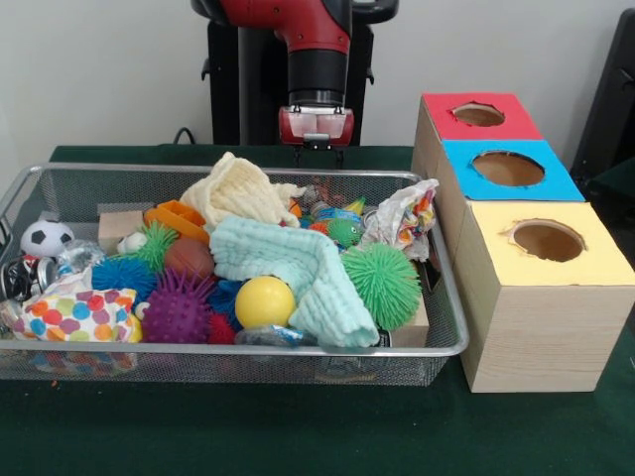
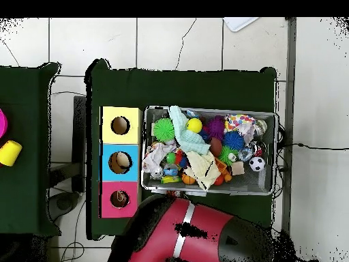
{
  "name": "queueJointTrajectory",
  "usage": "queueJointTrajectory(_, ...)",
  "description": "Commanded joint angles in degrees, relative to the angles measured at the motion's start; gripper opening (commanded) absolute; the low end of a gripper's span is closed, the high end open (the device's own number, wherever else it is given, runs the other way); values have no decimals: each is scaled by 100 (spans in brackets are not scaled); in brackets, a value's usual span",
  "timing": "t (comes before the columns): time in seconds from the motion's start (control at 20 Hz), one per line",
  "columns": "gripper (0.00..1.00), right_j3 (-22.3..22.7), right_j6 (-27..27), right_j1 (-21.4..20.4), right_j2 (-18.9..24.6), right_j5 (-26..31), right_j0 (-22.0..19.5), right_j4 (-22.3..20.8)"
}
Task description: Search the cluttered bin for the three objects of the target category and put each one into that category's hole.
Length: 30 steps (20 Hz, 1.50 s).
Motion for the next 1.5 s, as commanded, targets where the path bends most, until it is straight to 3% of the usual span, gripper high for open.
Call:
queueJointTrajectory(0.05, 100, -1351, 778, 628, 258, 163, 35, 666)
queueJointTrajectory(0.5, 100, -1320, 801, 494, 284, 503, -41, 495)
queueJointTrajectory(0.55, 0, -1339, 769, 459, 293, 697, -41, 427)
queueJointTrajectory(0.8, 0, -1207, 708, 89, 355, 1353, -47, 242)
queueJointTrajectory(1.3, 0, -861, 1050, -455, 602, 1773, -381, -86)
queueJointTrajectory(1.5, 0, -489, 1159, -1160, 1104, 2956, -858, -564)
